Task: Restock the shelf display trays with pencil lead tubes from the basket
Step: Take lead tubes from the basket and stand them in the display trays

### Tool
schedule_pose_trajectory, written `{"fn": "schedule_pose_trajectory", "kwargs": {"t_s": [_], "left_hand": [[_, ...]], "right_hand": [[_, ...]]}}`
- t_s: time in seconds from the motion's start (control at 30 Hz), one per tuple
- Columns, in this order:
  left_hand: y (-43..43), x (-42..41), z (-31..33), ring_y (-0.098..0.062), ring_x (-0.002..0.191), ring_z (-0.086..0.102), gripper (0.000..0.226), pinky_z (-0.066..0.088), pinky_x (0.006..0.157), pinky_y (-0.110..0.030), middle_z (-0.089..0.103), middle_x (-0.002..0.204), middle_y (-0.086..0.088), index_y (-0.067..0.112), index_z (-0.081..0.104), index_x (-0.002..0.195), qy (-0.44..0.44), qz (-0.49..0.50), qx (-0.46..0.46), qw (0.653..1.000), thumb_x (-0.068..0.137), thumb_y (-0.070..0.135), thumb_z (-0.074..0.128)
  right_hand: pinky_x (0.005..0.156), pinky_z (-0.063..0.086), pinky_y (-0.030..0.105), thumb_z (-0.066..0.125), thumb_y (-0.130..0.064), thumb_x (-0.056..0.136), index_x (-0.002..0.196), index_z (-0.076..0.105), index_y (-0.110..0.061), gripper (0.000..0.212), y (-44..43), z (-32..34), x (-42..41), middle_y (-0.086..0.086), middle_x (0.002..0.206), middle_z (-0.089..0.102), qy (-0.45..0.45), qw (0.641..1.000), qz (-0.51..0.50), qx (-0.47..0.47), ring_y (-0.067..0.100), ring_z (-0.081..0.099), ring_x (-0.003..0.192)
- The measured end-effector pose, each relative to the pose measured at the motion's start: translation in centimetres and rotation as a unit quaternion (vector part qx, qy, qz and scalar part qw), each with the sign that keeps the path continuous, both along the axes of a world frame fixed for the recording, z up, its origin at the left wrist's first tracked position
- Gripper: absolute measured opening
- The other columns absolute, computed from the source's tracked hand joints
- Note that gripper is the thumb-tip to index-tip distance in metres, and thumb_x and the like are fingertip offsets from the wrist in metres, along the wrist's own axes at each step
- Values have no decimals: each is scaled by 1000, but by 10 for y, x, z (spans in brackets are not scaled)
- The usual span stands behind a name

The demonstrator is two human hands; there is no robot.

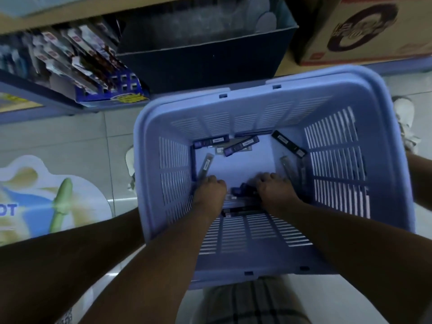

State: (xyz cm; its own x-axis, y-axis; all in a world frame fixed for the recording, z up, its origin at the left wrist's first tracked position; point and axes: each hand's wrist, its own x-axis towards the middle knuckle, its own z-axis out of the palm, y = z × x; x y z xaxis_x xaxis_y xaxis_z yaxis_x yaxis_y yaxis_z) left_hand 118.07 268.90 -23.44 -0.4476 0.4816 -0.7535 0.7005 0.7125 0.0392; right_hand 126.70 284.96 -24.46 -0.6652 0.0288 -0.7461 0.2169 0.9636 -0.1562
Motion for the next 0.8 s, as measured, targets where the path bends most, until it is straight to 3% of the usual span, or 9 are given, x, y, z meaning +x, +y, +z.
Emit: {"fn": "schedule_pose_trajectory", "kwargs": {"t_s": [0.13,0.23,0.3,0.37,0.43,0.5,0.57,0.67,0.8], "left_hand": [[0,-13,1,-32,95,64,20,51,77,-39,64,105,-17,3,57,97,-22,100,55,993,82,-9,52],[4,-17,-3,-31,94,62,9,47,73,-31,63,102,-15,6,54,98,-52,254,110,959,89,6,57],[11,-19,-4,-27,97,61,29,50,78,-30,60,103,-7,12,52,112,-117,408,144,894,87,18,65],[20,-21,0,-22,96,61,45,52,81,-32,58,106,0,23,47,124,-202,558,186,783,85,23,70],[29,-23,7,-21,86,62,37,53,70,-31,63,113,-8,22,56,118,-247,657,228,675,85,24,71],[38,-26,20,-19,76,60,20,49,59,-26,67,107,-10,20,65,102,-252,694,273,616,85,27,71],[47,-27,38,-15,68,58,14,45,50,-22,67,92,-4,18,65,93,-224,686,315,616,86,29,70],[54,-27,71,-12,63,59,15,45,46,-22,65,77,2,14,64,90,-165,645,397,632,87,28,68],[59,-31,118,-22,65,66,27,56,51,-35,70,73,-6,10,69,81,-81,597,453,657,89,35,64]], "right_hand": [[95,43,39,50,-30,93,133,44,-14,44,3,-3,-8,10,134,52,32,999,-21,23,29,47,124],[90,48,39,44,-28,97,135,45,-15,41,13,-1,-16,11,127,58,41,991,-121,-42,31,56,116],[81,49,38,46,-22,97,130,47,-15,33,20,4,-25,13,116,63,18,971,-210,-111,34,61,105],[64,47,34,47,-11,94,107,52,-14,14,22,14,-34,13,88,61,-22,922,-336,-189,33,62,82],[49,36,28,45,-4,90,90,52,-11,10,23,30,-40,7,64,49,-79,834,-474,-273,23,48,54],[45,30,24,46,-1,88,90,56,-9,13,24,54,-45,5,54,44,-119,737,-569,-345,17,37,42],[48,45,26,50,-7,92,98,62,-7,14,24,79,-51,10,65,59,-126,673,-603,-409,17,54,48],[76,59,37,54,-23,98,117,64,-8,26,24,113,-59,17,109,72,-136,627,-577,-505,28,69,95],[70,58,36,54,-29,100,110,63,-8,25,15,157,-59,15,93,72,-98,622,-552,-547,26,69,72]]}}
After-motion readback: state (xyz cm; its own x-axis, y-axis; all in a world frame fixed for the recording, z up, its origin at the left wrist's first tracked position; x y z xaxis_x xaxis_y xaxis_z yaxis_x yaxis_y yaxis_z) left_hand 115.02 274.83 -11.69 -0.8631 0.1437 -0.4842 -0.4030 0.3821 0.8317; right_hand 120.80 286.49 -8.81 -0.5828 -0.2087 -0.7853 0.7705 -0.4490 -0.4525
